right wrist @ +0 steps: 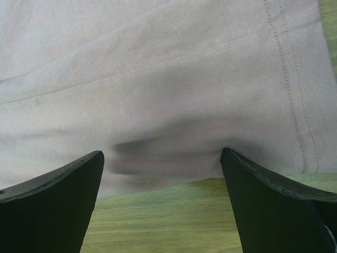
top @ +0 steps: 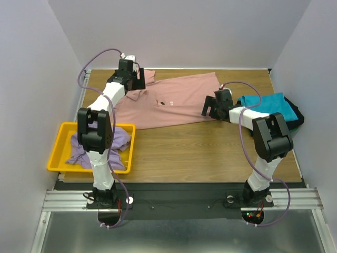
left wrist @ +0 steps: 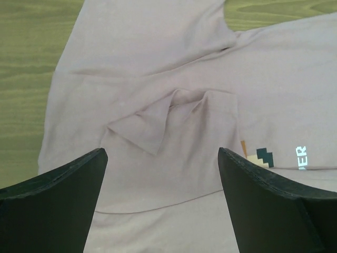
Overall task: Fold and stack the t-shirts
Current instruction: Fold the tshirt
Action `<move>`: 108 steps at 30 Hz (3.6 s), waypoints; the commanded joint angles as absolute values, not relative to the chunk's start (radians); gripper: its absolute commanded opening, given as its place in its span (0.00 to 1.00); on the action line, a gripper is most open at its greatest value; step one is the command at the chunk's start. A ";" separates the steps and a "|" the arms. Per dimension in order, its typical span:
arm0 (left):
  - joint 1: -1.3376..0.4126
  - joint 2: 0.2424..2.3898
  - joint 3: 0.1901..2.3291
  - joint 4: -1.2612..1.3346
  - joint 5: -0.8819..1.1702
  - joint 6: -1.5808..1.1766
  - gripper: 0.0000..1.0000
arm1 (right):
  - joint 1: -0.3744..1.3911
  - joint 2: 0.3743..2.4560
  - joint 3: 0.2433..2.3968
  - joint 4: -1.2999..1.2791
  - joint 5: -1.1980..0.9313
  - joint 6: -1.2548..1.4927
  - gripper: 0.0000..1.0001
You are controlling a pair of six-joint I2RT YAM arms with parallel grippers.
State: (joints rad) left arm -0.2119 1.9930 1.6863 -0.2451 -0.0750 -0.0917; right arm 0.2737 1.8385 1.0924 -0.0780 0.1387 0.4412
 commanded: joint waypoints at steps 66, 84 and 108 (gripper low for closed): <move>-0.012 2.203 1.976 -0.319 0.193 -0.376 0.98 | 0.265 1.838 1.066 -0.166 0.184 0.431 1.00; -0.061 1.934 1.373 -0.169 0.008 -0.414 0.98 | 0.244 1.862 1.267 -0.178 0.210 0.388 1.00; 0.074 1.922 1.192 -0.235 -0.060 -0.491 0.98 | 0.106 2.056 1.335 -0.250 0.172 0.485 1.00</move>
